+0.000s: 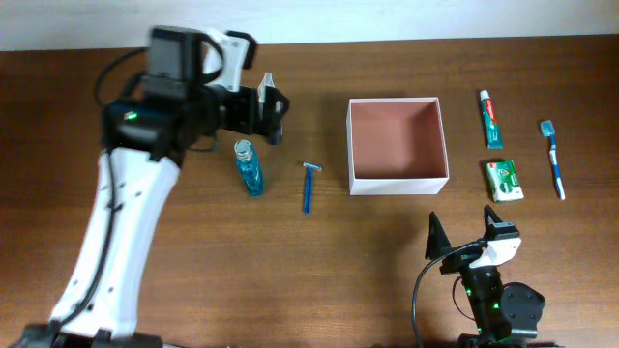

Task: Pack container
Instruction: 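Move the left gripper over the blue Listerine bottle and lower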

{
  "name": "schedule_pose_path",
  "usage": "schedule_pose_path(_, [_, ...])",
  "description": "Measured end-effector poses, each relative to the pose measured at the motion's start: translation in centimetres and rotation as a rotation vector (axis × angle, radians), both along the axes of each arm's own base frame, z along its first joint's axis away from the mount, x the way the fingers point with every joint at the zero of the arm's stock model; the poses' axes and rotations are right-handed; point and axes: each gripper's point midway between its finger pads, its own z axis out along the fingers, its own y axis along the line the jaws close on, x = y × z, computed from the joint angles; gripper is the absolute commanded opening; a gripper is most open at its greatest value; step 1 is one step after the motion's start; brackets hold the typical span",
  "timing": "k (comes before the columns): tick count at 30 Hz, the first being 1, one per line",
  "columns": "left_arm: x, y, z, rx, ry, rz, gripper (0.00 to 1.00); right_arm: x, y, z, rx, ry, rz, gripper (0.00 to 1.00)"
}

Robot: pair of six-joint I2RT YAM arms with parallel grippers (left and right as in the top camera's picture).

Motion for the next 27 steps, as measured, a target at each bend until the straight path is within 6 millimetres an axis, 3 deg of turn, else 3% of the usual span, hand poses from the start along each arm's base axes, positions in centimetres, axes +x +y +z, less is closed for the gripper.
schedule_pose_path(4, [0.2,-1.3,-3.3,0.077,0.077,0.003,0.99,0.0,0.0,0.0,0.000,0.000,0.000,0.99])
schedule_pose_path(12, [0.0,2.7,-10.2,0.190,0.363,0.351,0.99,0.0,0.0,0.0,0.000,0.000,0.000,0.99])
schedule_pose_path(18, [0.5,3.6,-12.0,0.224,0.404,0.434,0.99,0.0,0.0,0.0,0.000,0.000,0.000,0.99])
schedule_pose_path(27, [-0.9,4.3,-15.9,0.284,0.562,0.503,0.99,0.0,0.0,0.0,0.000,0.000,0.000,0.99])
